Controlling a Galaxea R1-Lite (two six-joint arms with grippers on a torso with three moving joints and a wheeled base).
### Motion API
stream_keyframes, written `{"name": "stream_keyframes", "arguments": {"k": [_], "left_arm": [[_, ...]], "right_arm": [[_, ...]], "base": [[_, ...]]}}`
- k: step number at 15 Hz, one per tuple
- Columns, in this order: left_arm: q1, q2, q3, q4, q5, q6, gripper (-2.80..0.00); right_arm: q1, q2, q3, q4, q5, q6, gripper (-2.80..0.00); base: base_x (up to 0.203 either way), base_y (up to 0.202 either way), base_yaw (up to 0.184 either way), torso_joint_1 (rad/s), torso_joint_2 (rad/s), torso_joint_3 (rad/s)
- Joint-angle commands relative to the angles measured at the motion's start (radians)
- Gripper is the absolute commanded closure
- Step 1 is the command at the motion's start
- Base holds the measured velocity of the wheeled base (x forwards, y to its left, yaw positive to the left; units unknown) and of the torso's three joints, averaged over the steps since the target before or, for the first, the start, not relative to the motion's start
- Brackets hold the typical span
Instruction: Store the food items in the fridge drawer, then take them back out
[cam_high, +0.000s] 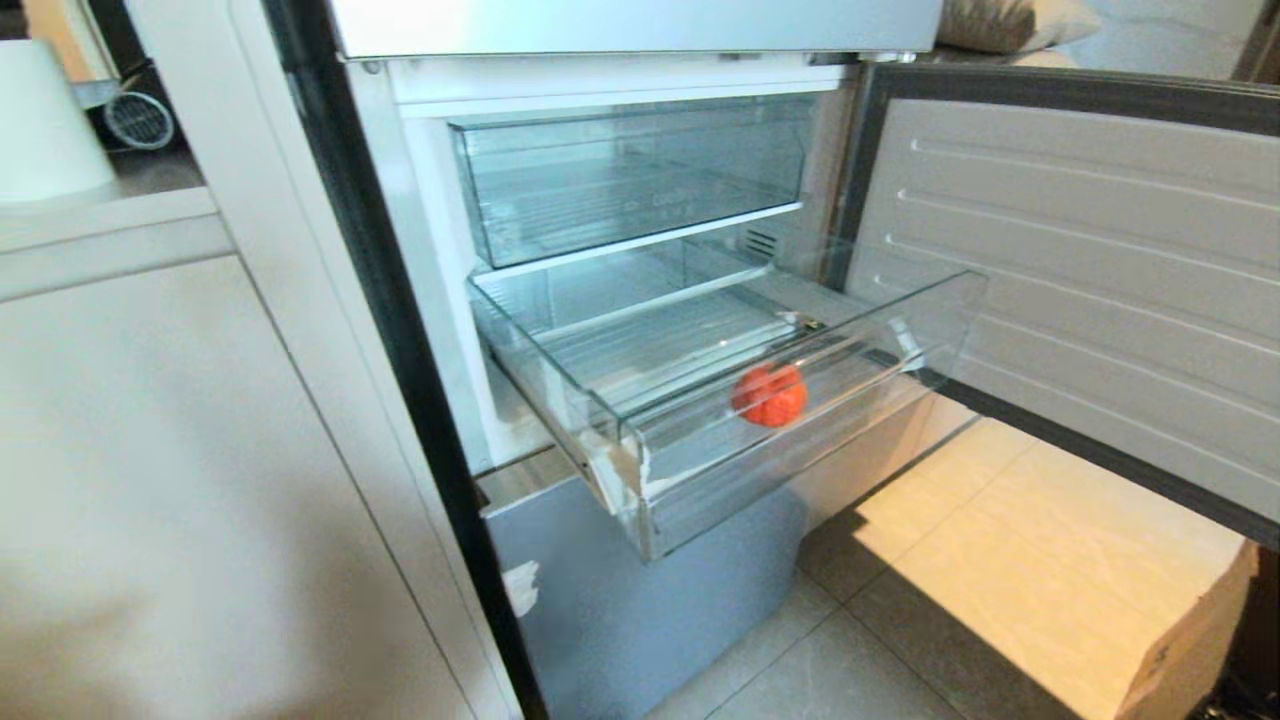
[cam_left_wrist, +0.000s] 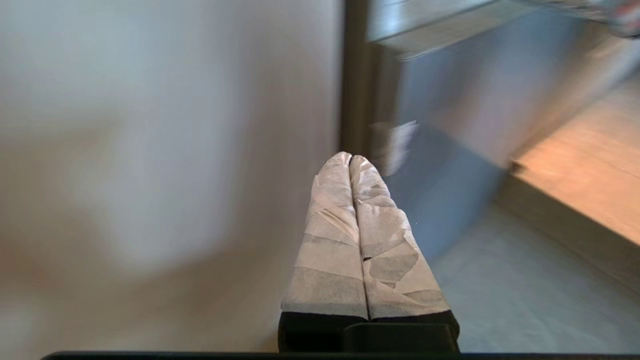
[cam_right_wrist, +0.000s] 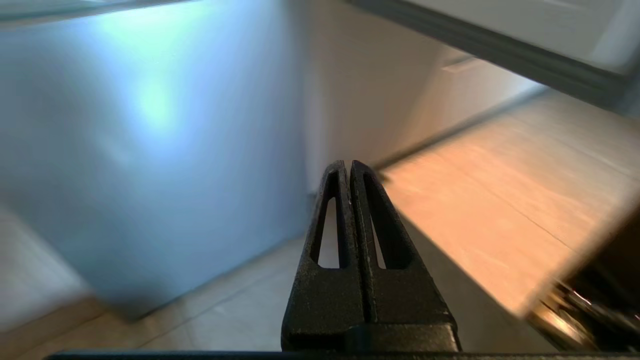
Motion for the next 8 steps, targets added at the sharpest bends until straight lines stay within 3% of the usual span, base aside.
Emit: {"name": "stream_keyframes", "arguments": {"k": [1, 8], "left_arm": [[0.000, 0.001, 0.000, 0.000, 0.000, 0.000, 0.00], [0.000, 0.001, 0.000, 0.000, 0.000, 0.000, 0.00]], "right_arm": [[0.000, 0.001, 0.000, 0.001, 0.000, -0.001, 0.00], [0.000, 0.002, 0.000, 0.001, -0.001, 0.001, 0.00]], "base": [[0.000, -0.008, 0.171, -0.002, 0.00, 0.011], [0.000, -0.008, 0.175, 0.001, 0.00, 0.002]]}}
